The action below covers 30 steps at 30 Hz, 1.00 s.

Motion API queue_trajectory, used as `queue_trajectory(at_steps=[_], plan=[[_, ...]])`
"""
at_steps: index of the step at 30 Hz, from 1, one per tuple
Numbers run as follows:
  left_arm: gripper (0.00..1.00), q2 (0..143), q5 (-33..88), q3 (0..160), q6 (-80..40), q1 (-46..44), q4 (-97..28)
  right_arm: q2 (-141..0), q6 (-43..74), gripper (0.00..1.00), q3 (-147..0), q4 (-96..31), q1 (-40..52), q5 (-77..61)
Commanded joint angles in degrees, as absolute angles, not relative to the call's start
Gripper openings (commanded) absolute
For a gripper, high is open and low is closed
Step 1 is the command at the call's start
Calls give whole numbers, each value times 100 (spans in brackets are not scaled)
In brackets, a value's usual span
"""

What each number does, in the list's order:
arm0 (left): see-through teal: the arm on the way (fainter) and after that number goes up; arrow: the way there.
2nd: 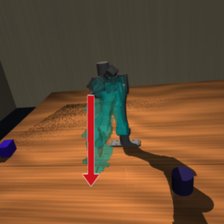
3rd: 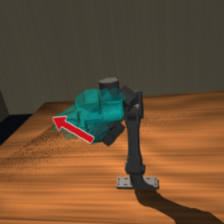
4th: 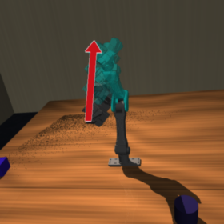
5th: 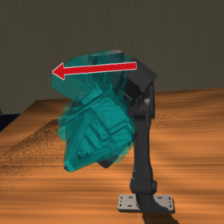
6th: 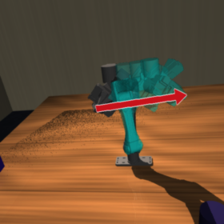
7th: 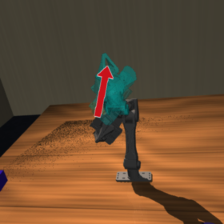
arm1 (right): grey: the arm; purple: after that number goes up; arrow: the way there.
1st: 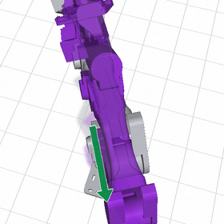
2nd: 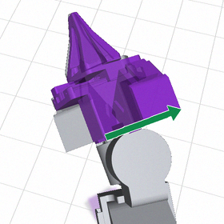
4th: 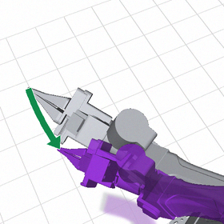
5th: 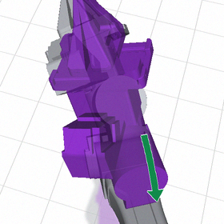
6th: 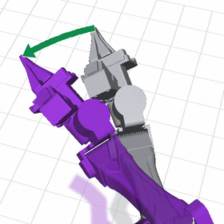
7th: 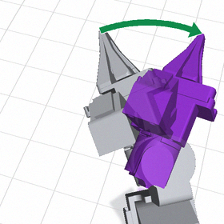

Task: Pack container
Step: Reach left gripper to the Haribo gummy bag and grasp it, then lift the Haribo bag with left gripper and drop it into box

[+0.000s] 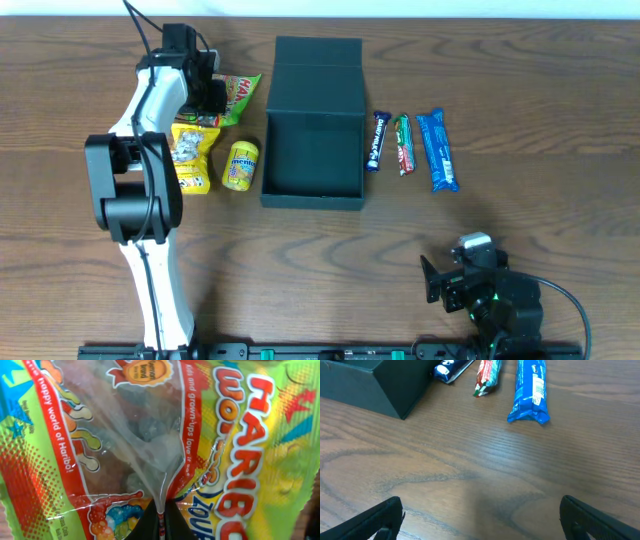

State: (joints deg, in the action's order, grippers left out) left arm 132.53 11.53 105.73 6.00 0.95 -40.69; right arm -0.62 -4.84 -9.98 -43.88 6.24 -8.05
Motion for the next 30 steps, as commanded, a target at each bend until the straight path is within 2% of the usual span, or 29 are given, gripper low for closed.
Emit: queue_trajectory(at_steps=[1,8,13,14,15,16,30], plan=[[6,13410,888,11185,615,54,-4318,-32,-519,99,-974,-4403,661,-792],[6,13410,561,12809,613,-32,-5065,-32,-519,99,-974,-4403,661,-792],[6,13413,558,13098,591,-51,-5164,-32,-519,99,-974,-4403,661,-792],[34,13419,558,13074,593,-51,-5164,-32,-519,99,-974,-4403,661,-792],[82,13428,556,13013,596,-45,-5133,-32,-519,99,-974,-4403,661,-792],[95,13456,556,12910,598,-30,-5068,-32,-519,99,-974,-4405,661,-792],[95,14575,904,12613,840,-8,-4860,-32,-519,99,-974,-4403,661,-792]])
